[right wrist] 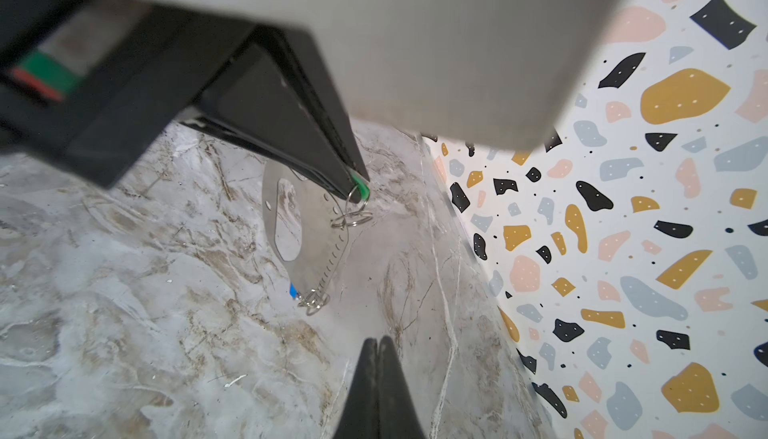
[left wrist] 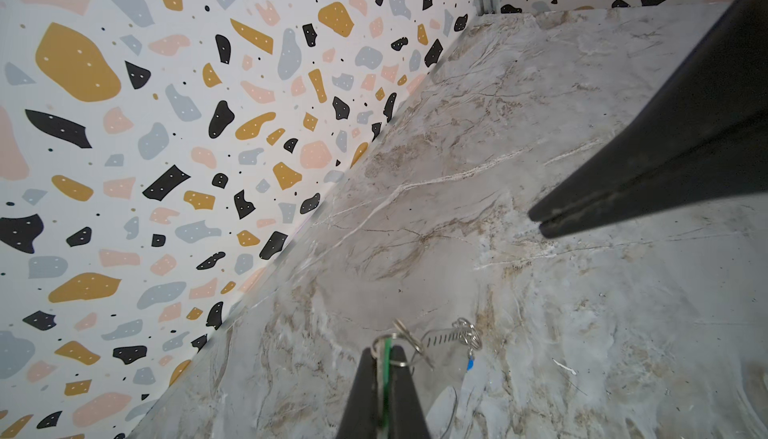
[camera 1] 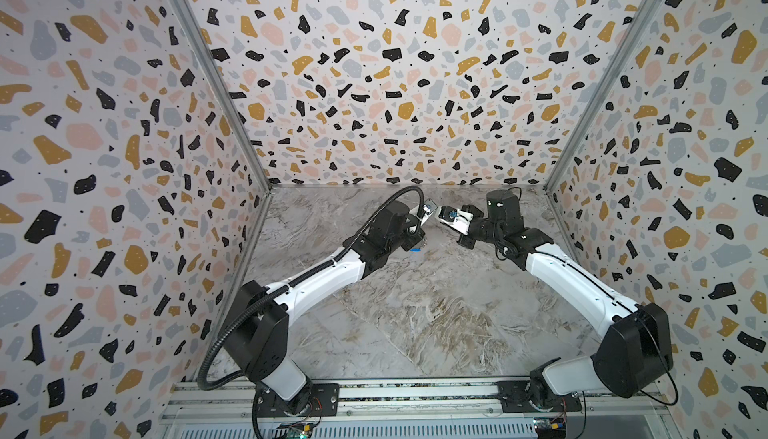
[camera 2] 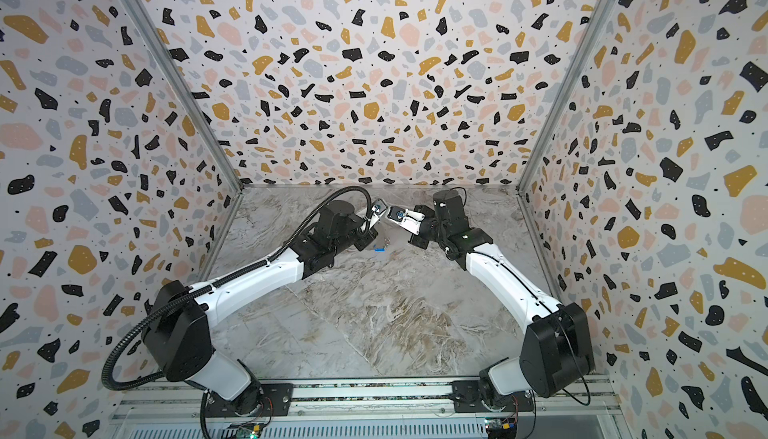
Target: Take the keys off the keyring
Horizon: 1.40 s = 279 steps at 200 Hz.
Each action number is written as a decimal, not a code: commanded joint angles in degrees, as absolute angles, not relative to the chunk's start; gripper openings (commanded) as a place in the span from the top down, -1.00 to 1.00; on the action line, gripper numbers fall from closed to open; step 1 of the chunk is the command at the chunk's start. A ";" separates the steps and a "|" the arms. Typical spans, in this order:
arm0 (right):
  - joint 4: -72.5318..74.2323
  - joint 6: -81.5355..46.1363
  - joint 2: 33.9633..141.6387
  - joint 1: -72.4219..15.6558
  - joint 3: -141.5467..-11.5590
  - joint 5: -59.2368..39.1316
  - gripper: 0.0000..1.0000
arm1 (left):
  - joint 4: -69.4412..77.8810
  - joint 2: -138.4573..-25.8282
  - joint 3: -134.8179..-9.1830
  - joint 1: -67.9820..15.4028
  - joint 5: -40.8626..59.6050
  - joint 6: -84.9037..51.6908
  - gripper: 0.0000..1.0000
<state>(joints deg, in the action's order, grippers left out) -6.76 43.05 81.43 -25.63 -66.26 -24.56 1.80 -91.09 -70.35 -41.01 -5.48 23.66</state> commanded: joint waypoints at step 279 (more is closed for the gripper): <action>12.75 29.35 69.32 -17.33 -47.72 -47.98 0.20 | 3.38 -88.35 -74.67 -39.04 28.24 22.63 1.00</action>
<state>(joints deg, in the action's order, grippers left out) 15.22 29.19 70.02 -16.53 -45.36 -46.46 0.21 -90.65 -71.96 -39.27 26.41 22.13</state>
